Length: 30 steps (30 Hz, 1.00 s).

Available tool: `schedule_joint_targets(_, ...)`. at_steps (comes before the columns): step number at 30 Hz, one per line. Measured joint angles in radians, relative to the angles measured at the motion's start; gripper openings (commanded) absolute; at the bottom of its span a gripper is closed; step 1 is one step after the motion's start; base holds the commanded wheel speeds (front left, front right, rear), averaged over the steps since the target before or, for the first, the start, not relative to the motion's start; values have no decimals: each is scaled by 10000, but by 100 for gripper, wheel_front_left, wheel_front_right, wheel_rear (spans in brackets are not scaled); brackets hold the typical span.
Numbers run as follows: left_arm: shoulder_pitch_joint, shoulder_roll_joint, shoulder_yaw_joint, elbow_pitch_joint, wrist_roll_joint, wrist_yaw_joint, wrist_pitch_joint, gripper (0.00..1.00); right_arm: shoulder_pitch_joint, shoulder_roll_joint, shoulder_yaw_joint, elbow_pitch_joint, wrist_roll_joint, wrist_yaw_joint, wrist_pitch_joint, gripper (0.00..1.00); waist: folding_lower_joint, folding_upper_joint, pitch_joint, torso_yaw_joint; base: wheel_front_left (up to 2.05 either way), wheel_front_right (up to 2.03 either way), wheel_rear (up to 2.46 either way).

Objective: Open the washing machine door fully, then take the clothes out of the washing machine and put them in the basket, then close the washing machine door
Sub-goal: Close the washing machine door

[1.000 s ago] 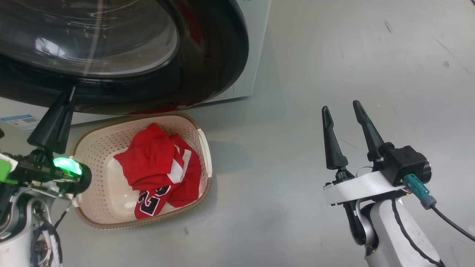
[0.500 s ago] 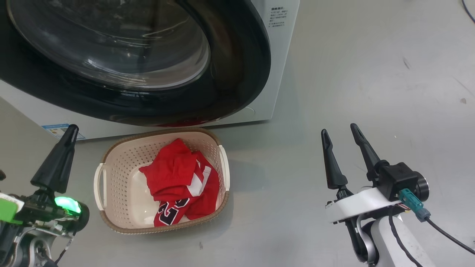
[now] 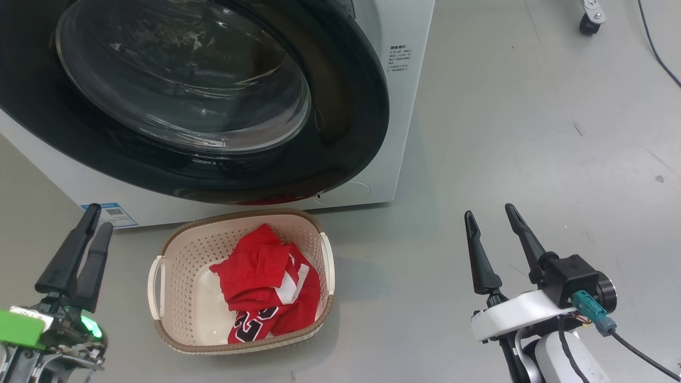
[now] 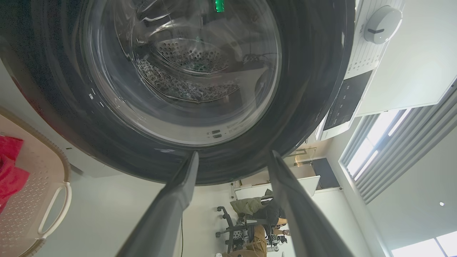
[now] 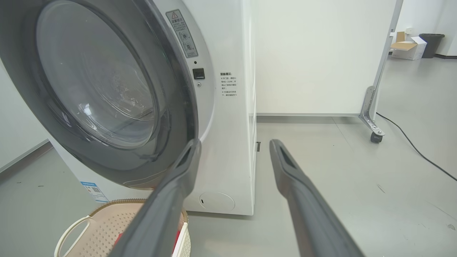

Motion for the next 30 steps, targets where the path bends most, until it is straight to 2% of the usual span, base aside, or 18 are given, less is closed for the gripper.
schedule_joint_targets(5, 42, -6, 73, -727, 1668, 0, -943, 100, 78, 2, -44, -23, -84, 40, 0, 100, 0, 0, -92, -7, 0, 0, 0)
schedule_joint_targets(8, 18, -4, 244, -1294, 2932, 0, -1873, 100, 81, 2, -96, -58, -86, 40, 0, 100, 0, 0, -104, 0, 0, 0, 0)
schedule_joint_targets(10, 13, 288, 201, -1705, 4512, 0, -2477, 100, 87, 2, -115, -73, -90, 42, 0, 100, 0, 0, -104, 9, 0, 0, 0)
schedule_joint_targets(15, 17, 855, -173, -2067, 6993, -2, -3952, 100, 96, 6, -174, -105, -163, 82, 0, 100, 0, 0, -96, 36, 0, 0, 0)
schedule_joint_targets(17, 110, 1210, -531, -2019, 8092, -2, -4353, 100, 98, 6, -196, -111, -176, 82, 0, 100, 0, 0, -99, 42, 0, 0, 0)
schedule_joint_targets(20, 518, 1409, -930, -1687, 9344, -8, -5001, 100, 103, 6, -242, -115, -182, 84, 0, 100, 0, 0, -112, 48, 0, 0, 0)
schedule_joint_targets(23, 1018, 1417, -1145, -1221, 10424, -8, -5628, 100, 124, 8, -278, -115, -215, 86, 0, 100, 0, 0, -141, 51, 0, 0, 0)
schedule_joint_targets(30, 1573, 1118, -1651, -370, 11804, 19, -6527, 100, 313, 10, -401, -115, -249, 84, 0, 100, 0, 0, -251, 84, 0, 0, 0)
